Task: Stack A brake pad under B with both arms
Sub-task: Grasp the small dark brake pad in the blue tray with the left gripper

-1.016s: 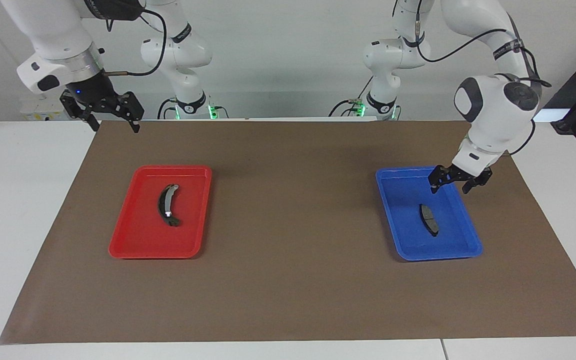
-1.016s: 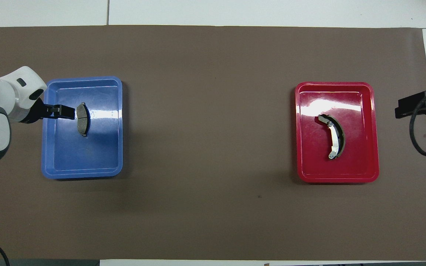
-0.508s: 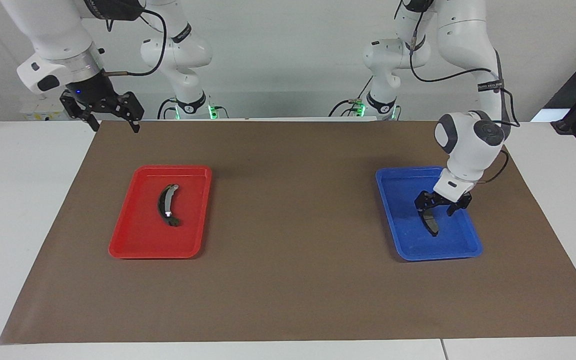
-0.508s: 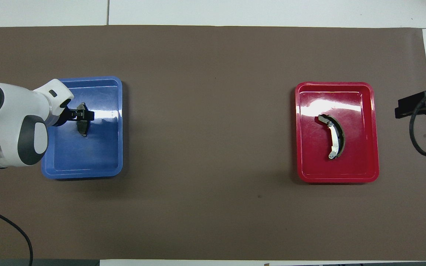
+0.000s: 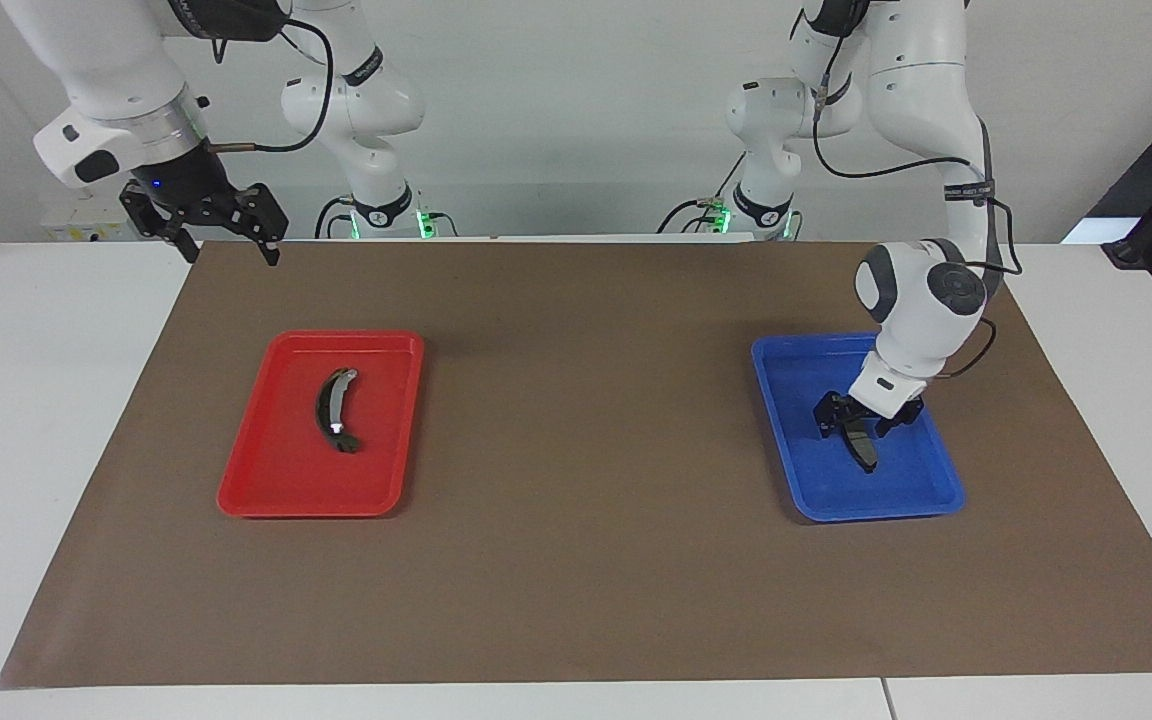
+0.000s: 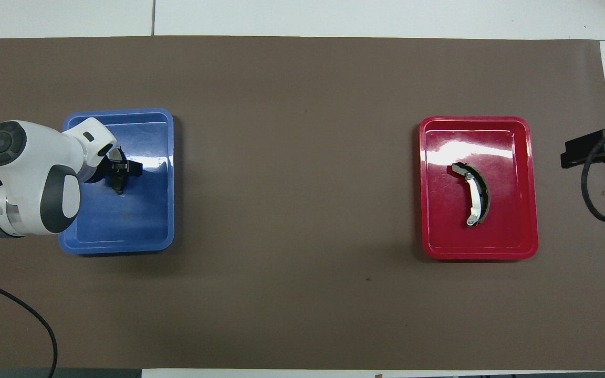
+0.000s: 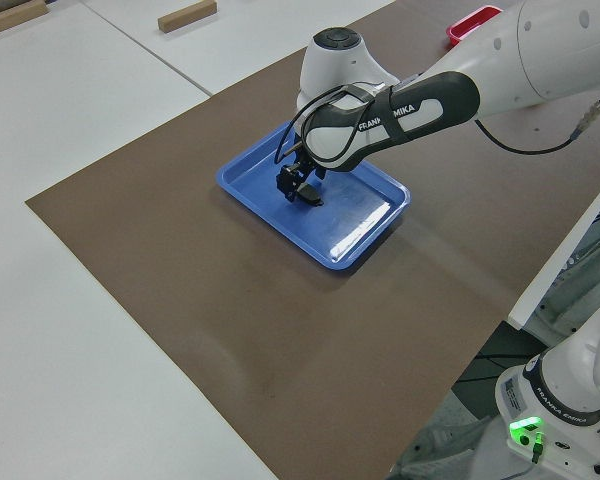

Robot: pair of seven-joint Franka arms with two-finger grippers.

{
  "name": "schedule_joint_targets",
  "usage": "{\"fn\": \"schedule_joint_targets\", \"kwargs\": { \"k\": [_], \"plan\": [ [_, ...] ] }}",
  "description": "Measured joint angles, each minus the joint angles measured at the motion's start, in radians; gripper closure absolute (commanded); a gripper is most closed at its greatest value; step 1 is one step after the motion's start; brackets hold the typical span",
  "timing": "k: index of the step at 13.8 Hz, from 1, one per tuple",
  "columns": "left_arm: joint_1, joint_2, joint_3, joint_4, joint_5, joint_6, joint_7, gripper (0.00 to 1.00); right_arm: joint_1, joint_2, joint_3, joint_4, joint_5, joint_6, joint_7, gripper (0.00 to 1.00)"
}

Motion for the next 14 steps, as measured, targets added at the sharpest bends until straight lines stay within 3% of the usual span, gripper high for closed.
{"fn": "schedule_joint_targets", "kwargs": {
  "k": [3,4,5,7,8,14],
  "plan": [
    [0.001,0.0,0.0,0.0,0.0,0.003,-0.033,0.06,0.0,0.0,0.0,0.0,0.0,0.0,0.0,0.0],
    [0.001,0.0,0.0,0.0,0.0,0.003,-0.035,0.19,0.0,0.0,0.0,0.0,0.0,0.0,0.0,0.0],
    [0.001,0.0,0.0,0.0,0.0,0.003,-0.036,0.47,0.0,0.0,0.0,0.0,0.0,0.0,0.0,0.0],
    [0.001,0.0,0.0,0.0,0.0,0.003,-0.045,0.9,0.0,0.0,0.0,0.0,0.0,0.0,0.0,0.0],
    [0.001,0.0,0.0,0.001,0.0,0.004,-0.056,0.99,0.0,0.0,0.0,0.0,0.0,0.0,0.0,0.0],
    [0.003,-0.035,0.0,0.044,0.0,-0.055,-0.07,0.99,0.0,0.0,0.0,0.0,0.0,0.0,0.0,0.0]
  ]
}}
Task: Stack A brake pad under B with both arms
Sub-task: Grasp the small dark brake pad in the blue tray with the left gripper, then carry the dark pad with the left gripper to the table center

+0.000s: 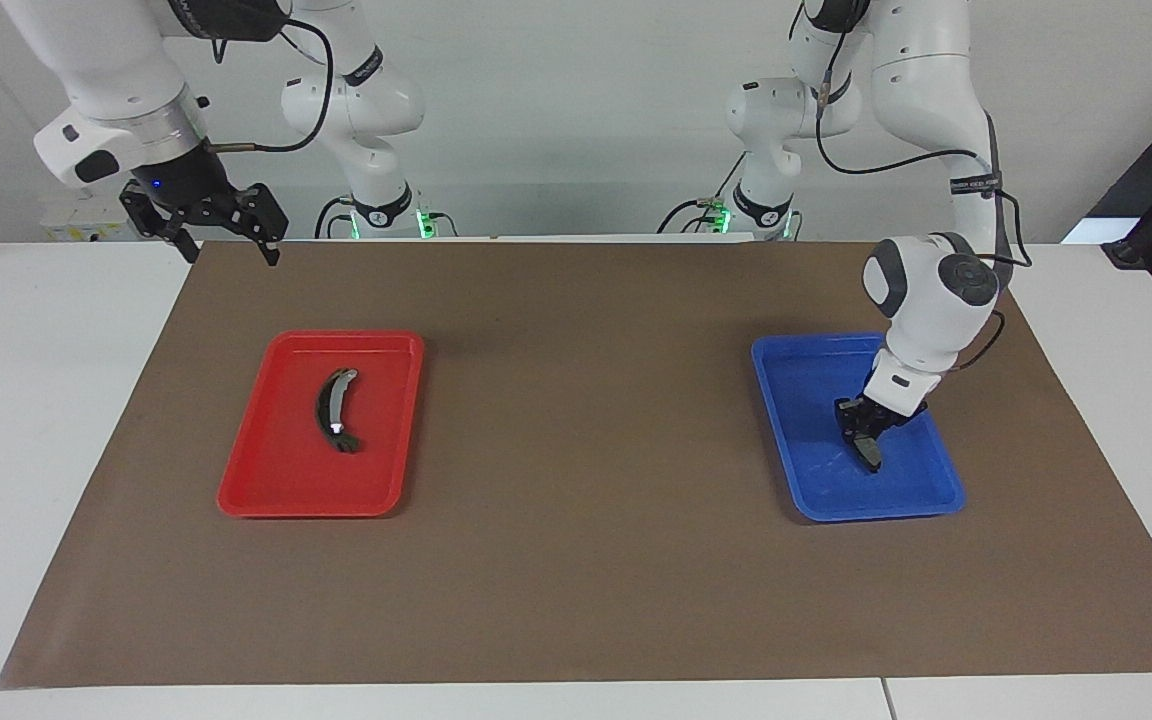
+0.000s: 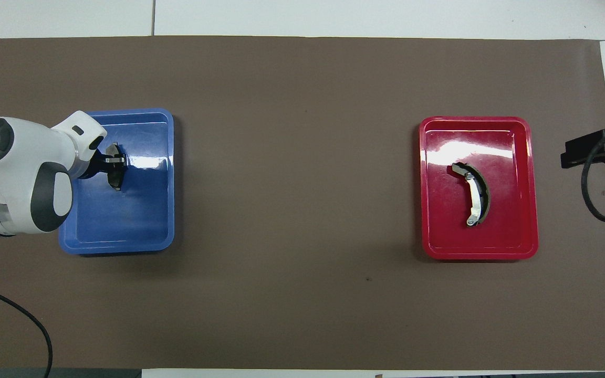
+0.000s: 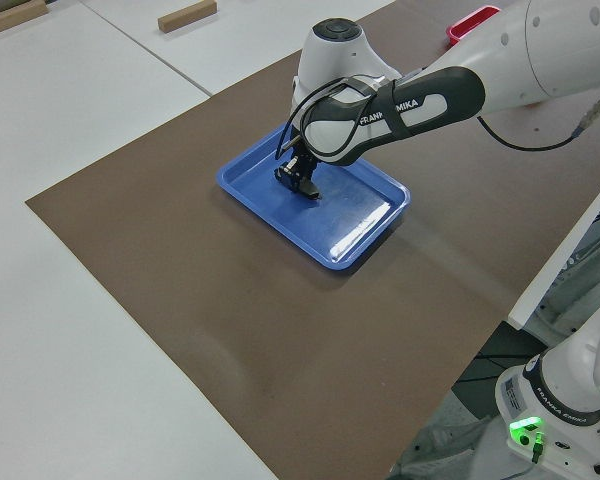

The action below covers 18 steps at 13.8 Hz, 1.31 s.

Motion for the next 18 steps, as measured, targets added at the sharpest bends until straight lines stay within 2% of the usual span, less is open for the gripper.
{"fn": "schedule_joint_targets", "kwargs": {
  "k": [2,4,10,15,18],
  "plan": [
    [-0.028,-0.026,-0.004,0.084,0.0,-0.138,0.0,0.99,0.0,0.0,0.0,0.0,0.0,0.0,0.0,0.0],
    [-0.105,-0.041,-0.008,0.13,0.0,-0.183,-0.052,0.99,0.0,0.0,0.0,0.0,0.0,0.0,0.0,0.0],
    [-0.364,-0.011,-0.014,0.133,-0.001,-0.119,-0.34,0.99,-0.002,0.0,-0.003,0.0,0.0,0.001,0.0,0.0],
    [-0.536,0.116,-0.014,0.188,-0.001,-0.047,-0.513,0.98,-0.011,0.0,-0.008,-0.012,0.0,0.013,0.0,0.0],
    [-0.604,0.181,-0.015,0.211,-0.001,0.028,-0.546,0.87,-0.028,0.0,-0.009,-0.024,0.0,0.025,0.0,0.0]
  ]
}}
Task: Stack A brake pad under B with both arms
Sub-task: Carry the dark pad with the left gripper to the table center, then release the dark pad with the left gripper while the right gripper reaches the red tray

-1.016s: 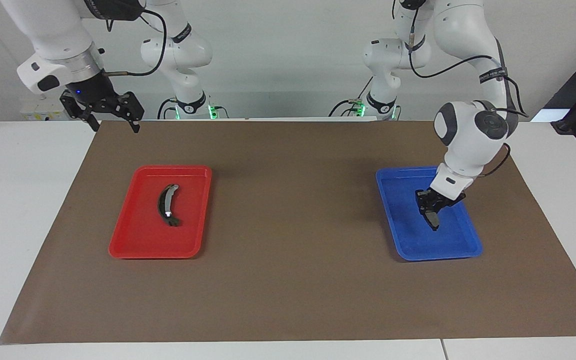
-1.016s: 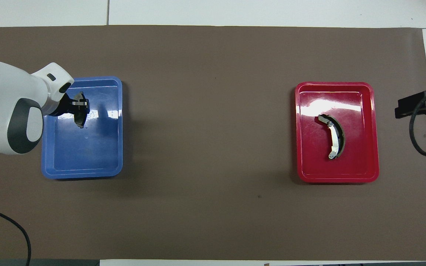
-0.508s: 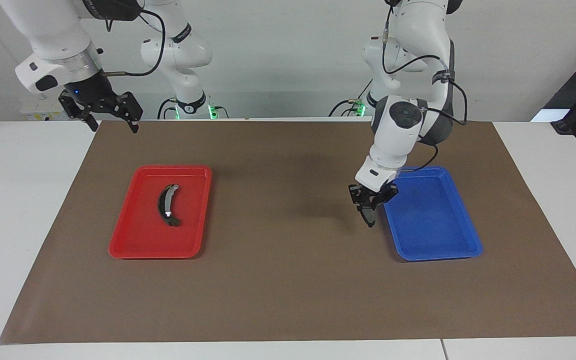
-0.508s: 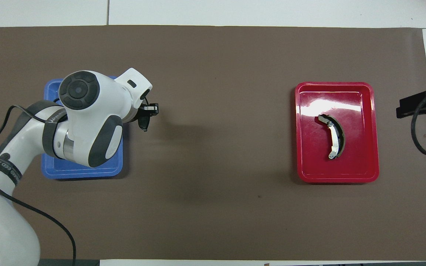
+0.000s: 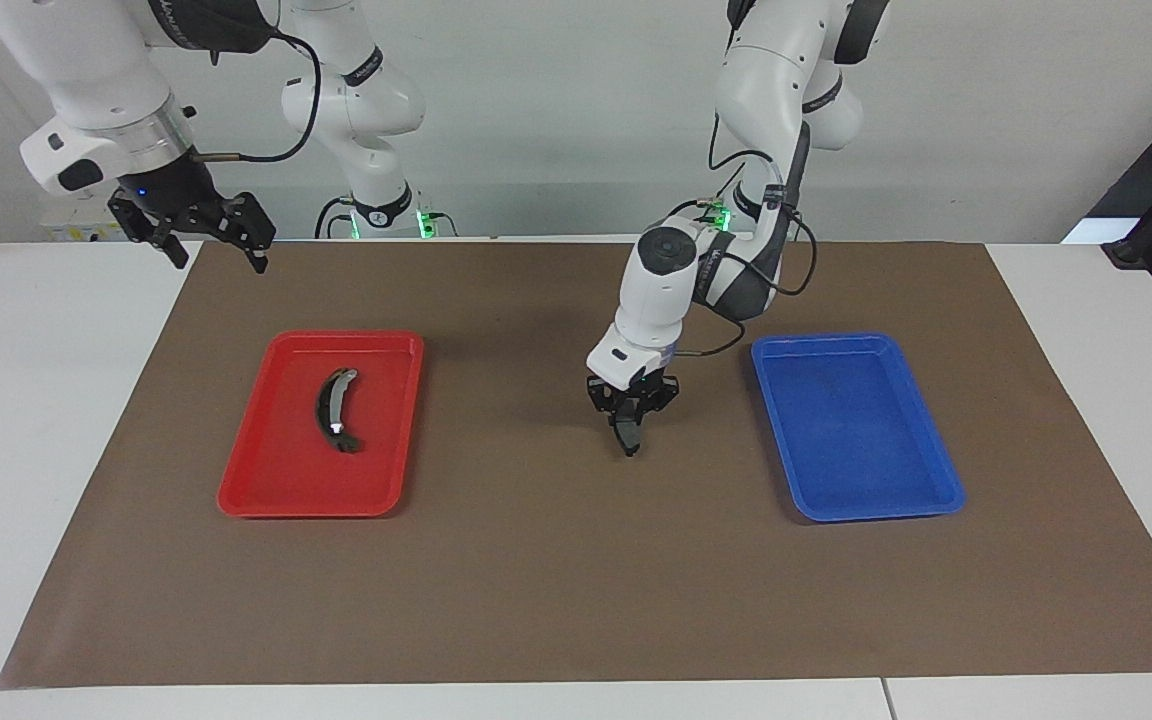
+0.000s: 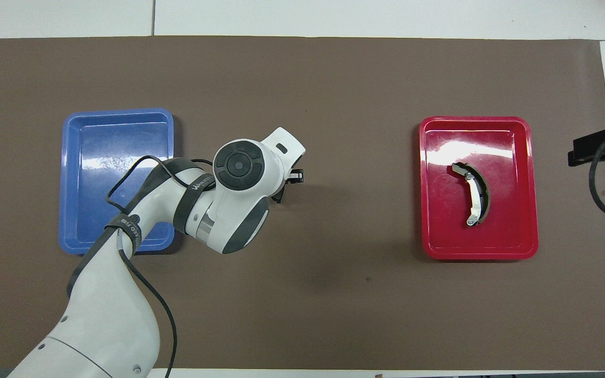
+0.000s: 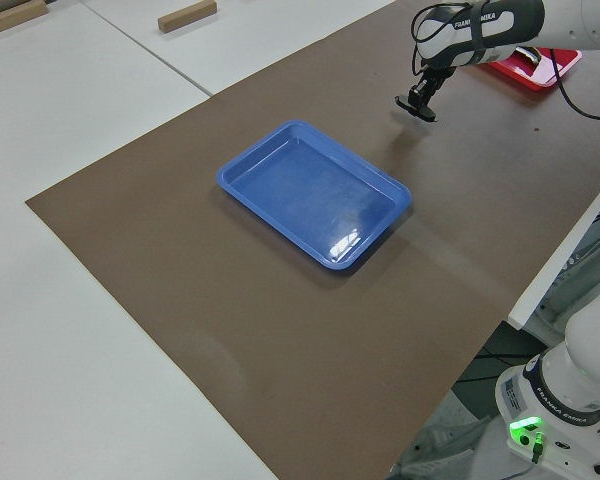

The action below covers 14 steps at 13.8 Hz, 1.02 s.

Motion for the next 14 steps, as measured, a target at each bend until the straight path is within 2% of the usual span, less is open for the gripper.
{"fn": "schedule_joint_targets", "kwargs": {
  "k": [1,2,5,6,8,10,12,14],
  "plan": [
    [-0.008,0.014,0.0,0.005,0.0,0.016,-0.001,0.78,-0.003,0.0,0.0,-0.001,0.0,0.0,0.0,0.0],
    [-0.01,0.024,0.0,0.01,0.0,0.027,-0.001,0.63,-0.006,0.0,-0.001,-0.003,0.0,0.0,0.0,0.0],
    [-0.009,0.028,0.002,0.015,0.0,0.032,-0.001,0.07,-0.013,-0.012,-0.001,-0.052,0.0,0.06,-0.004,0.0],
    [-0.009,0.028,0.002,0.018,0.0,0.032,-0.001,0.01,-0.016,-0.026,-0.001,-0.097,0.0,0.11,-0.02,0.0],
    [-0.009,0.027,0.002,0.024,0.0,0.032,-0.001,0.01,-0.026,-0.053,-0.001,-0.208,0.0,0.219,-0.058,0.0],
    [-0.005,0.008,0.008,0.028,0.0,0.031,-0.001,0.01,-0.025,-0.051,-0.001,-0.276,0.0,0.276,-0.091,0.0],
    [0.032,-0.048,0.02,0.023,0.0,0.001,0.012,0.01,-0.024,-0.022,0.0,-0.315,0.0,0.334,-0.138,0.0],
    [0.112,-0.12,0.024,0.017,0.0,-0.093,0.087,0.01,-0.024,0.009,0.001,-0.373,0.0,0.439,-0.165,0.0]
  ]
}}
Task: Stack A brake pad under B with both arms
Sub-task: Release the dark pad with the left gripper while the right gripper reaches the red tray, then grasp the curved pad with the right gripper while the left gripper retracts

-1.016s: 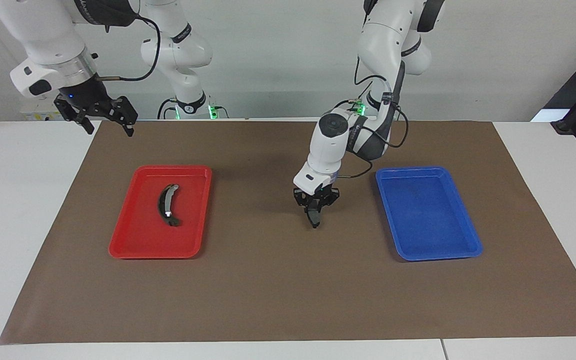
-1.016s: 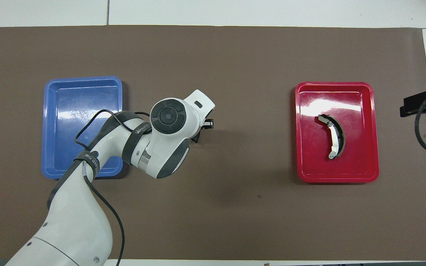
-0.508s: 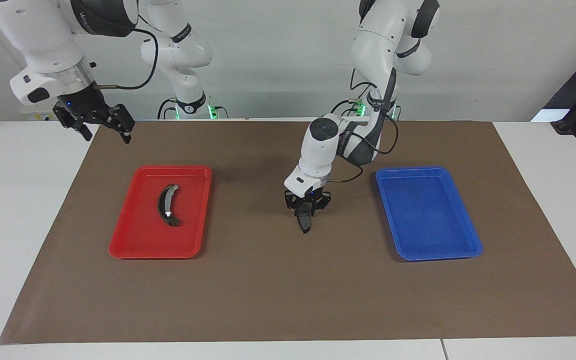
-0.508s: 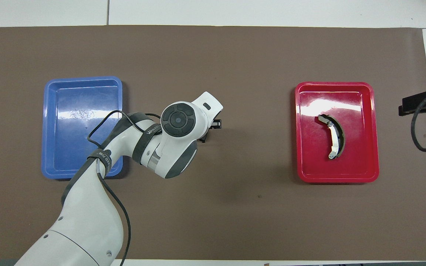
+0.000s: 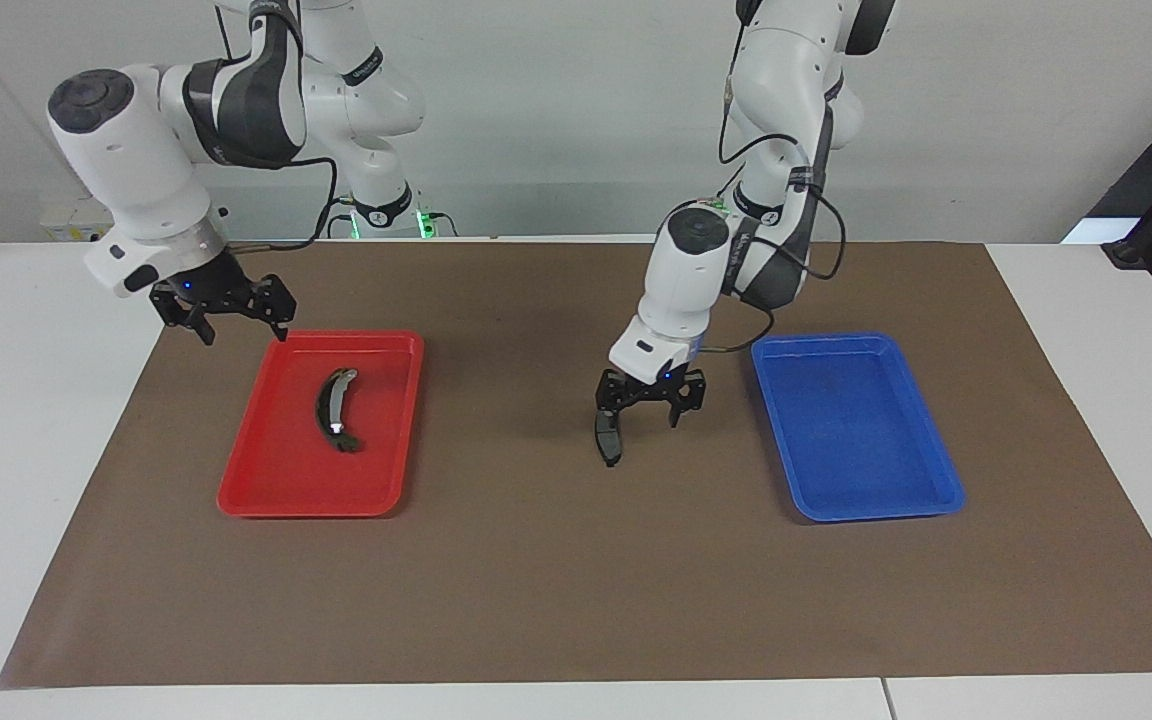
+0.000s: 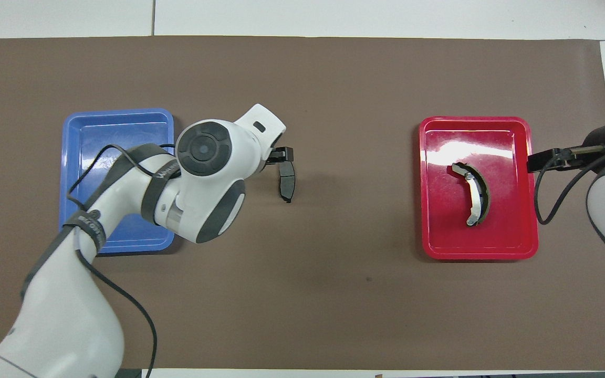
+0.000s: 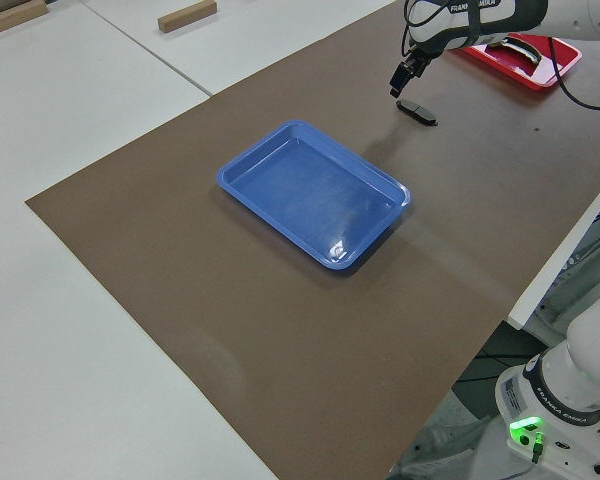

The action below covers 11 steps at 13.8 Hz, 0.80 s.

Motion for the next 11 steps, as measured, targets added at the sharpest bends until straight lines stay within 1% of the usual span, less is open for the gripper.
{"fn": "schedule_joint_targets", "kwargs": {
  "k": [2,4,8,11],
  "plan": [
    [0.092,-0.064,0.004,-0.006,0.0,-0.09,0.108,0.01,0.001,0.022,0.001,-0.087,0.0,0.135,-0.007,0.0],
    [0.189,-0.113,0.007,-0.01,0.0,-0.14,0.219,0.01,0.018,0.043,0.004,-0.163,0.0,0.255,-0.009,0.0],
    [0.369,-0.187,0.01,-0.001,0.0,-0.227,0.434,0.01,0.04,0.094,0.008,-0.245,0.013,0.397,-0.036,0.0],
    [0.441,-0.225,0.01,0.028,0.0,-0.336,0.513,0.01,0.039,0.13,0.008,-0.285,0.025,0.464,-0.084,0.0]
  ]
}}
